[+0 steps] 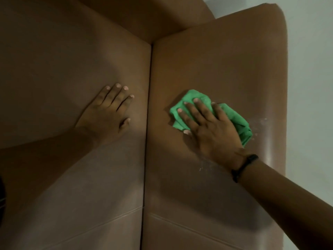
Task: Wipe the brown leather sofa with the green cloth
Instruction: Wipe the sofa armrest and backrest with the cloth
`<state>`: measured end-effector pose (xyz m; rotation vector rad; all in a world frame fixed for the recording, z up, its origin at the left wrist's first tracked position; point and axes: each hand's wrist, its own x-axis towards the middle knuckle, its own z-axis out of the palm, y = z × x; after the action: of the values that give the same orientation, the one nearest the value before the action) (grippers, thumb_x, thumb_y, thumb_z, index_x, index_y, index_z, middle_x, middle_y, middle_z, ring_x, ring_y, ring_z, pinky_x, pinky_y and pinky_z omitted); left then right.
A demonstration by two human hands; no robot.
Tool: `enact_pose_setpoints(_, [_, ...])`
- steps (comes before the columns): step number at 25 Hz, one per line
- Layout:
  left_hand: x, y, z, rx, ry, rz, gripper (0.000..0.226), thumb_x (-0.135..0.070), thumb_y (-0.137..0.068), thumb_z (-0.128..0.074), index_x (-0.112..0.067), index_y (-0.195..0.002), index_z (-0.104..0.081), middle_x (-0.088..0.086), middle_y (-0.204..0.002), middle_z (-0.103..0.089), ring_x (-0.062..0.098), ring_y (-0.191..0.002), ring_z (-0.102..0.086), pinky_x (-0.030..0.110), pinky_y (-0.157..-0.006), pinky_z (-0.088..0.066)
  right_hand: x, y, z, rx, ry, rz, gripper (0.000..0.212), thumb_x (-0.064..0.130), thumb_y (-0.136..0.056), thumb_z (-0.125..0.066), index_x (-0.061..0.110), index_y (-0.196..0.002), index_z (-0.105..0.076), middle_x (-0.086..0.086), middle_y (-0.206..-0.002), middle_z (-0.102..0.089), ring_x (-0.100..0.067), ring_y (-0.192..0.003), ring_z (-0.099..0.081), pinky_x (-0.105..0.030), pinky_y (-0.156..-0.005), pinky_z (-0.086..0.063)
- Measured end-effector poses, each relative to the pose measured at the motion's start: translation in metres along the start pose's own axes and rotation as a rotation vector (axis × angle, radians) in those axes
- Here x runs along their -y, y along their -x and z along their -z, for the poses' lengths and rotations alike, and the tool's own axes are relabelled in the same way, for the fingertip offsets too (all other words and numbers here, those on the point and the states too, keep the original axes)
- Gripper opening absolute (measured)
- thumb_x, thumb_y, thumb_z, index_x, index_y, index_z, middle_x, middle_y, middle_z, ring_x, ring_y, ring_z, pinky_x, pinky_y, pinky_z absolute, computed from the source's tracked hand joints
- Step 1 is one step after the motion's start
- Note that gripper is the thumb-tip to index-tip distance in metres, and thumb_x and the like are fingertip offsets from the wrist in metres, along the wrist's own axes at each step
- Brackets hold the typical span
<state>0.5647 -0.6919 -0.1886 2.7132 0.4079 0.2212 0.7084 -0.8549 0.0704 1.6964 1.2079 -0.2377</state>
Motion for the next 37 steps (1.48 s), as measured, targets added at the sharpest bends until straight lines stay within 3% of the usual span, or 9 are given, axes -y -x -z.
enact_pose_setpoints(4, [-0.005,0.011,0.000,0.027,-0.012,-0.005,0.082,-0.049,-0.103,-0.032,-0.008,-0.173,-0.030,0.024,-0.181,-0.025,0.044,-0.169,-0.021,0.057,-0.141,-0.009,-0.008,-0.034,0.011,-0.058,0.011,-0.157,0.064,0.049,-0.114,-0.009,0.025,-0.173,-0.004,-0.006,-0.180,-0.011,-0.029,-0.167,0.001,-0.057,-0.132,-0.006])
enact_pose_setpoints(10, [-0.010,0.022,-0.003,0.003,-0.014,0.008,0.080,-0.048,-0.104,-0.036,-0.007,-0.173,-0.030,0.025,-0.181,-0.027,0.044,-0.169,-0.023,0.056,-0.141,-0.011,0.012,0.032,-0.018,-0.038,0.028,0.064,0.065,0.049,-0.113,-0.025,0.022,-0.172,-0.021,-0.005,-0.177,-0.025,-0.027,-0.166,-0.012,-0.057,-0.131,-0.014])
enact_pose_setpoints(14, [-0.014,0.035,-0.001,0.009,-0.009,-0.012,0.081,-0.048,-0.104,-0.035,-0.006,-0.172,-0.031,0.025,-0.180,-0.028,0.045,-0.168,-0.024,0.057,-0.140,-0.013,0.005,0.012,-0.005,-0.065,0.003,-0.169,0.064,0.047,-0.114,-0.019,0.022,-0.173,-0.010,-0.007,-0.179,-0.017,-0.028,-0.167,-0.004,-0.058,-0.131,-0.007])
enact_pose_setpoints(19, [-0.013,0.035,-0.005,-0.009,-0.017,-0.013,0.080,-0.047,-0.104,-0.037,-0.005,-0.172,-0.033,0.026,-0.179,-0.030,0.046,-0.167,-0.026,0.056,-0.139,-0.012,0.033,0.058,-0.030,0.034,0.011,0.059,0.064,0.047,-0.114,-0.016,0.020,-0.173,-0.008,-0.005,-0.180,-0.014,-0.025,-0.167,-0.001,-0.056,-0.133,-0.006])
enact_pose_setpoints(24, [-0.011,0.039,-0.006,-0.035,0.002,-0.018,0.081,-0.048,-0.103,-0.037,-0.005,-0.171,-0.034,0.026,-0.179,-0.030,0.046,-0.167,-0.026,0.056,-0.139,-0.012,0.030,0.032,-0.022,-0.047,-0.026,-0.098,0.067,0.048,-0.112,-0.008,0.019,-0.173,-0.006,-0.008,-0.180,-0.012,-0.028,-0.167,0.001,-0.058,-0.133,-0.005])
enact_pose_setpoints(29, [-0.010,0.038,-0.013,-0.047,0.002,-0.030,0.080,-0.048,-0.103,-0.038,-0.006,-0.172,-0.033,0.025,-0.180,-0.028,0.045,-0.168,-0.023,0.057,-0.140,-0.013,0.050,0.064,-0.044,0.102,0.081,0.185,0.065,0.044,-0.115,-0.012,0.018,-0.172,0.006,-0.008,-0.181,0.000,-0.029,-0.166,0.009,-0.058,-0.132,0.002])
enact_pose_setpoints(32, [-0.012,0.038,-0.008,-0.022,0.018,-0.025,0.081,-0.049,-0.102,-0.037,-0.007,-0.171,-0.033,0.025,-0.179,-0.029,0.045,-0.168,-0.024,0.057,-0.140,-0.012,0.027,0.069,-0.038,-0.038,-0.009,0.011,0.064,0.045,-0.114,-0.017,0.019,-0.172,-0.014,-0.008,-0.178,-0.020,-0.027,-0.167,-0.006,-0.057,-0.131,-0.005])
enact_pose_setpoints(34, [-0.010,0.037,-0.009,-0.016,0.014,-0.016,0.082,-0.049,-0.102,-0.037,-0.007,-0.172,-0.033,0.025,-0.179,-0.030,0.045,-0.168,-0.024,0.057,-0.140,-0.013,0.051,0.034,-0.036,-0.053,-0.061,-0.019,0.065,0.042,-0.114,-0.018,0.016,-0.173,-0.009,-0.009,-0.180,-0.014,-0.029,-0.167,-0.001,-0.059,-0.131,-0.003])
enact_pose_setpoints(37, [-0.009,0.038,-0.012,-0.018,0.012,-0.023,0.083,-0.049,-0.102,-0.038,-0.007,-0.172,-0.032,0.025,-0.180,-0.028,0.044,-0.169,-0.023,0.056,-0.140,-0.013,0.108,0.008,-0.051,0.106,-0.011,0.251,0.065,0.038,-0.115,-0.017,0.014,-0.172,0.002,-0.011,-0.181,0.000,-0.032,-0.166,0.007,-0.060,-0.131,0.003])
